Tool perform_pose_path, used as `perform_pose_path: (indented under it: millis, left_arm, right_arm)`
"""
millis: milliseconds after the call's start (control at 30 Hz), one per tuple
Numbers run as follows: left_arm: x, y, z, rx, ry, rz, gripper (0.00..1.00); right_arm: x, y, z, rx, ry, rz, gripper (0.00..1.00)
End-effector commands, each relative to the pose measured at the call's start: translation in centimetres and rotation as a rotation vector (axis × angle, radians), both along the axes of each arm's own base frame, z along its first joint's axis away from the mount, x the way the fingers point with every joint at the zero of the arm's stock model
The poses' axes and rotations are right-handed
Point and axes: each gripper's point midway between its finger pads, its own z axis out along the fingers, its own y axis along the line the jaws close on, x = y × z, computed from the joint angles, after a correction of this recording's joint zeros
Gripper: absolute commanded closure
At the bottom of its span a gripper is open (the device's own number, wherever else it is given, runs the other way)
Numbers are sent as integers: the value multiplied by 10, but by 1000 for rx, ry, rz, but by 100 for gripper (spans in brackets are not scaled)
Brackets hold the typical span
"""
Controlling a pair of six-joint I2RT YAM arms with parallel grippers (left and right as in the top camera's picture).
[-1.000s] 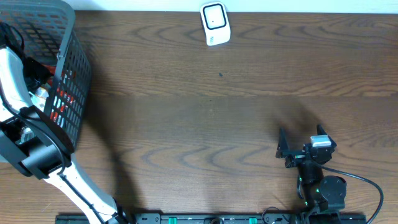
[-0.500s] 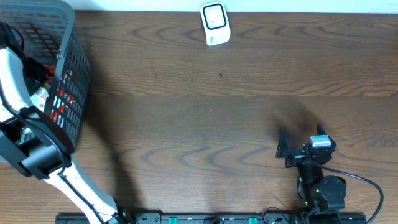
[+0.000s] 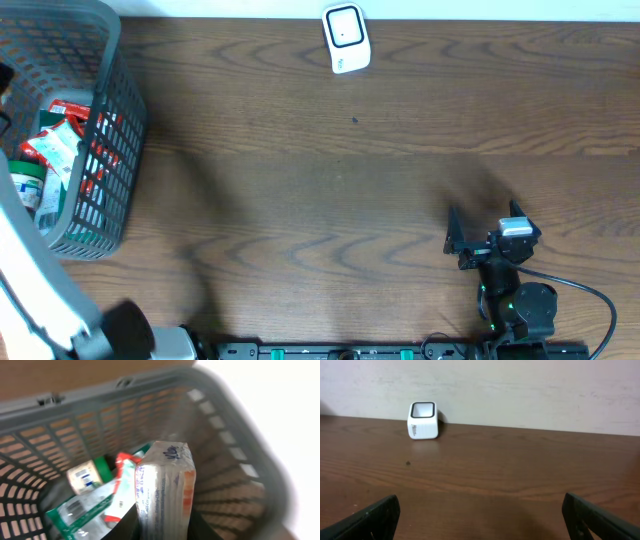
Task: Scan the item barcode
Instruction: 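Grasp the orange Kleenex tissue pack with the left gripper and lift, then carry the tissue pack with the left gripper toward the white scanner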
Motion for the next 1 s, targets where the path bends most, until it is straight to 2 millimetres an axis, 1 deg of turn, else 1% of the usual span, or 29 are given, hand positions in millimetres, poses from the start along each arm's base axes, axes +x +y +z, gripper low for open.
perform_pose_path:
  millis: [0,67,133,200,300,333,433,533,567,600,667,700,733,800,867,967]
  left_arm:
    - [3,-52,26,-35,-85,-146,77]
    - [1,-84,31,-57,-93,-233,77]
    - [1,-121,28,-81,-67,-331,77]
    - [3,-159,18,-104,-16,-432,77]
    - [11,-216,-5,-128,67,-585,77]
    - [15,-243,-20,-137,114,-636,77]
    - [21,-285,-50,-144,204,-672,77]
    - [26,-332,-84,-147,298,-728,77]
    - [27,-351,-98,-150,336,-758,77]
    - [28,-366,-110,-148,367,-782,77]
    - [31,-398,-140,-137,439,-831,77]
    - [33,-409,-152,-130,465,-849,77]
    - [35,-423,-169,-121,498,-870,77]
    - [38,-443,-197,-110,545,-897,77]
    - [40,-458,-223,-99,587,-915,77]
    - [40,-475,-256,-86,645,-936,77]
  right_arm:
    - [0,1,-1,-8,3,4,1]
    - [0,1,-1,-8,3,4,1]
    - [0,1,-1,-8,3,4,1]
    - [0,1,-1,-8,3,4,1]
    - [0,1,-1,-8,3,4,1]
    - [0,1,-1,-8,3,4,1]
    - [0,1,-1,-8,3,4,1]
    - [0,1,-1,-8,3,4,1]
    - [0,1,-1,-8,3,4,1]
    - [0,1,-1,-8,3,4,1]
    - [0,1,-1,-8,3,4,1]
    - [0,1,-1,-8,3,4,1]
    - [0,1,-1,-8,3,4,1]
    - [0,1,-1,-8,3,4,1]
    - [0,1,-1,-8,3,4,1]
    - [0,1,-1,-8,3,4,1]
